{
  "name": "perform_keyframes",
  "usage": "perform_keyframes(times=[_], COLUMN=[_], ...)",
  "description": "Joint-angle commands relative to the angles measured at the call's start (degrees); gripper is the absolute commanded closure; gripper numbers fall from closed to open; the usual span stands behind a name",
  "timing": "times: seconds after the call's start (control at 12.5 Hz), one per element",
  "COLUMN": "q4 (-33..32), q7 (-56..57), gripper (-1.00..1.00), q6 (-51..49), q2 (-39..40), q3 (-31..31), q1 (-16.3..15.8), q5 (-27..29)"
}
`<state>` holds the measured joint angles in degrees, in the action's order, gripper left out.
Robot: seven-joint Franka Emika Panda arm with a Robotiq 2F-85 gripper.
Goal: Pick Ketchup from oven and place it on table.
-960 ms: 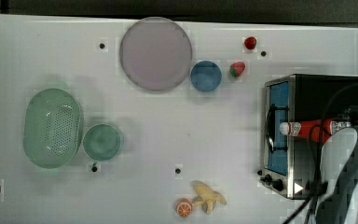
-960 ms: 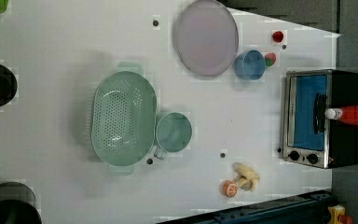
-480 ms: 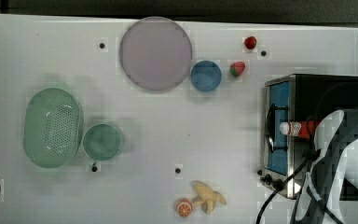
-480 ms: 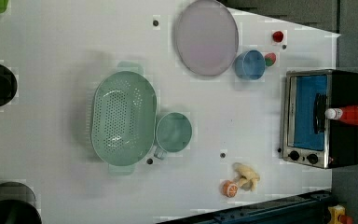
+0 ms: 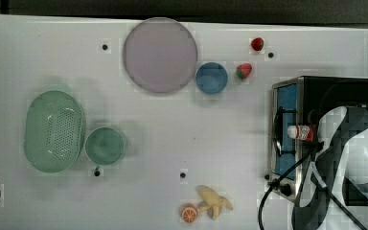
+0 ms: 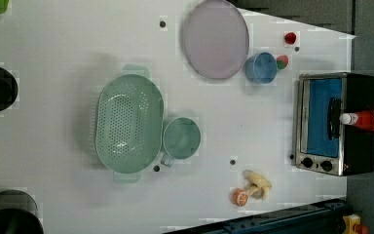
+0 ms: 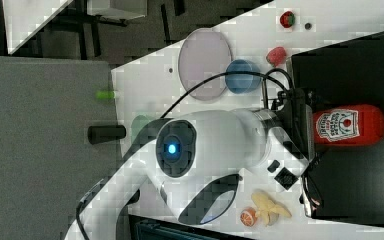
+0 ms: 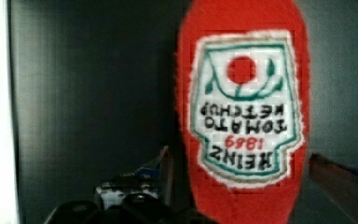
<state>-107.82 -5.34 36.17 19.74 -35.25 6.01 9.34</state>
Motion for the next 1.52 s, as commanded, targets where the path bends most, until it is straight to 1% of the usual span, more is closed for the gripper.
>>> perform_keyframes(times=[0.08,0.16,0.24,0.4,0.48,0.64,0.8,0.96,1.12,1.28,1.52], q4=[0.93,0.72,0.37,0.04,0.19,0.56,2.49,5.69,9.54,13.77,20.01], q7=[-0.88,-0.88,-0.88,-0.88,-0.88,-0.88,-0.87,0.42,1.74,1.74,1.74], gripper=[-1.00,-1.00,-0.92,-0.43,-0.27,-0.27,-0.27,-0.27,-0.27,-0.27,-0.27], q6=[1.60,2.57,2.94,3.72,3.72,3.72,3.30,2.22,-0.45,-7.08,-22.20], q2=[0.98,1.28,1.36,1.35,1.35,1.10,0.05,-2.09,-4.60,-6.78,-9.31], q3=[-0.35,-0.35,-0.31,-0.29,-0.37,-0.38,-0.32,-0.19,0.08,0.44,1.37], q1=[1.85,1.90,1.90,1.83,1.83,1.79,1.33,0.02,-1.96,-3.80,-6.72], q5=[0.31,0.99,1.57,1.73,1.73,1.72,1.34,0.12,-1.26,-2.44,-5.39])
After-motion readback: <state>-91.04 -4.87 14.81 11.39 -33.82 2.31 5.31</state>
